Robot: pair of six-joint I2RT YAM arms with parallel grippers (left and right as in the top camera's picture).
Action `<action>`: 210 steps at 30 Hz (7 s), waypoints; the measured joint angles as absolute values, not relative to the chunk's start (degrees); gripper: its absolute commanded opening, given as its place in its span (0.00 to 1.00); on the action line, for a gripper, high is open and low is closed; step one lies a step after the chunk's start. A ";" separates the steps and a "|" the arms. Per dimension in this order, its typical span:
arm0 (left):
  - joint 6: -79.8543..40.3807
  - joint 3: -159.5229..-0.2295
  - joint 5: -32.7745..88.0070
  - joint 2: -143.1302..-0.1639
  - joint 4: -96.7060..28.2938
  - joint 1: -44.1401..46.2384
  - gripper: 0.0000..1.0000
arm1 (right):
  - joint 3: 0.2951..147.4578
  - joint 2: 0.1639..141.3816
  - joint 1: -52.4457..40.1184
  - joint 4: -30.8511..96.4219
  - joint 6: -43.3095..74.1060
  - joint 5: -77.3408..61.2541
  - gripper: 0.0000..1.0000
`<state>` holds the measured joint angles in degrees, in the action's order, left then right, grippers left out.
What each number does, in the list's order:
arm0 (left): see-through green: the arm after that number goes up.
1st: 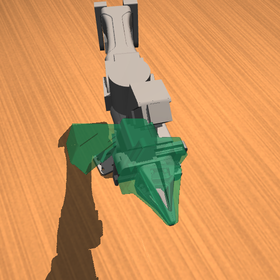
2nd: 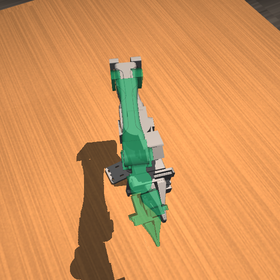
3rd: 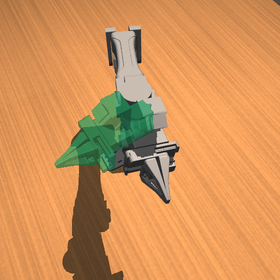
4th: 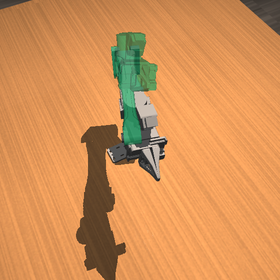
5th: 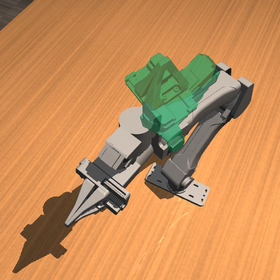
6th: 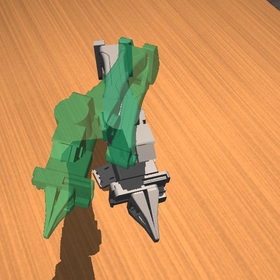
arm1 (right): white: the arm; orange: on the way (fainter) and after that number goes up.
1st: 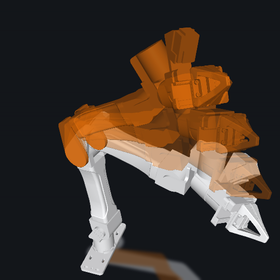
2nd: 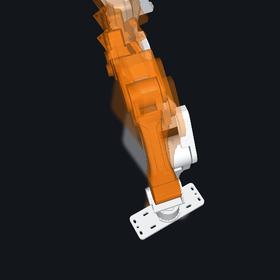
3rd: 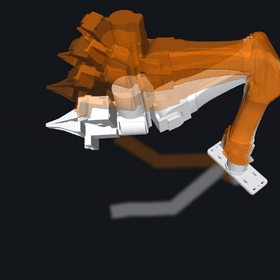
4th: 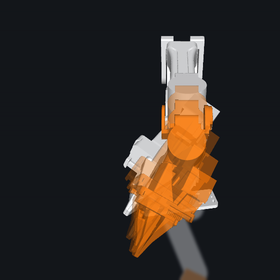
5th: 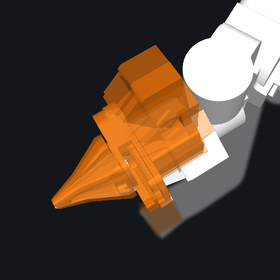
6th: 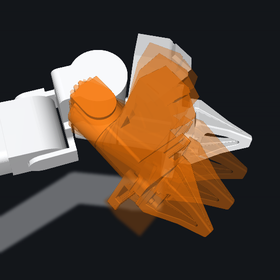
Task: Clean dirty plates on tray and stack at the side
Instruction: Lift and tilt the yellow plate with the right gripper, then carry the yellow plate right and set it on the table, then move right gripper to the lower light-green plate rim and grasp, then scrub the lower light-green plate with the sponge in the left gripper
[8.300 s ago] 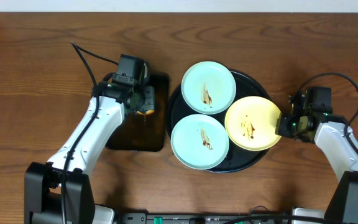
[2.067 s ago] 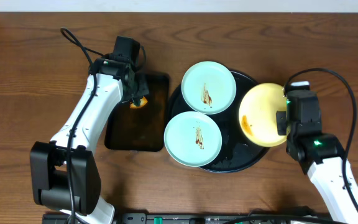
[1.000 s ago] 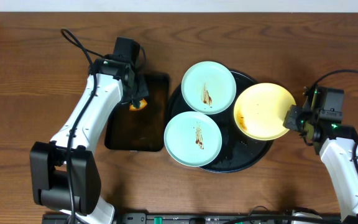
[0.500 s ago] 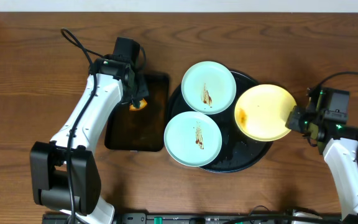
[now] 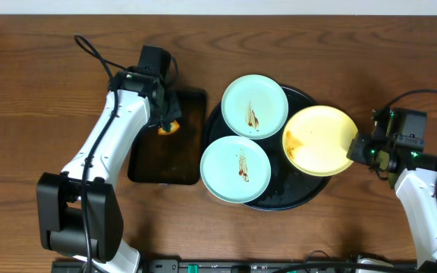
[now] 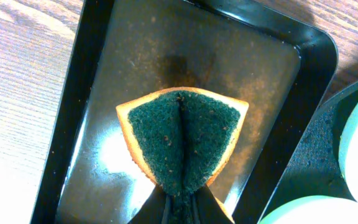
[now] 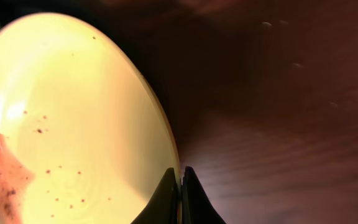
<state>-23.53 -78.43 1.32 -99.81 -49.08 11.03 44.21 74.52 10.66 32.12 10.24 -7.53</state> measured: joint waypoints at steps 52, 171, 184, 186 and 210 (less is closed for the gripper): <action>-23.53 -78.43 1.32 -99.81 -49.08 11.03 0.07 | 54.63 71.24 -7.81 32.36 -7.66 24.36 0.01; -23.51 -78.43 3.14 -99.81 -50.61 11.16 0.08 | 51.13 95.55 -18.98 34.89 13.47 -23.35 0.36; -22.00 -78.43 11.33 -99.81 -50.78 16.75 0.07 | 51.13 98.96 -20.75 33.80 17.34 -22.04 0.01; -21.80 -78.26 12.62 -99.81 -50.76 18.81 0.08 | 51.13 98.96 -20.75 33.80 17.78 -21.80 0.01; -23.97 -74.02 15.77 -100.44 -46.24 41.30 0.07 | 51.27 97.12 -19.94 36.53 18.98 -16.40 0.01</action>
<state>-23.97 -74.02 15.77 -100.44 -46.24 41.30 51.27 97.12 -19.94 36.53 18.98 -16.40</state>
